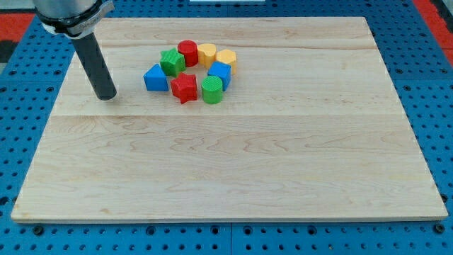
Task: Move the red star up a bit
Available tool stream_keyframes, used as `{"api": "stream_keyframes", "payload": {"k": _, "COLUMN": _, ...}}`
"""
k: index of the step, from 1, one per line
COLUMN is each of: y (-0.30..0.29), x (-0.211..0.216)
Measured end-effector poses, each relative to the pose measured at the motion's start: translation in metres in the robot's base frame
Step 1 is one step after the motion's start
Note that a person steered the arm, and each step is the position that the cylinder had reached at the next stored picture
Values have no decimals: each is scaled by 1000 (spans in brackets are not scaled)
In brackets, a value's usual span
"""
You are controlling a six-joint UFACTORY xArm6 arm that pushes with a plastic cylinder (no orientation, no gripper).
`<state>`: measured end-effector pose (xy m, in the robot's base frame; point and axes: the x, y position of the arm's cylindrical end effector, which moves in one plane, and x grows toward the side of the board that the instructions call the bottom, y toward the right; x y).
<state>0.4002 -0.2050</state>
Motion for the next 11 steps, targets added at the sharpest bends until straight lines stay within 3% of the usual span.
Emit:
{"api": "stream_keyframes", "payload": {"k": 2, "y": 11, "x": 20}}
{"api": "stream_keyframes", "payload": {"k": 5, "y": 86, "x": 20}}
{"api": "stream_keyframes", "payload": {"k": 11, "y": 113, "x": 11}}
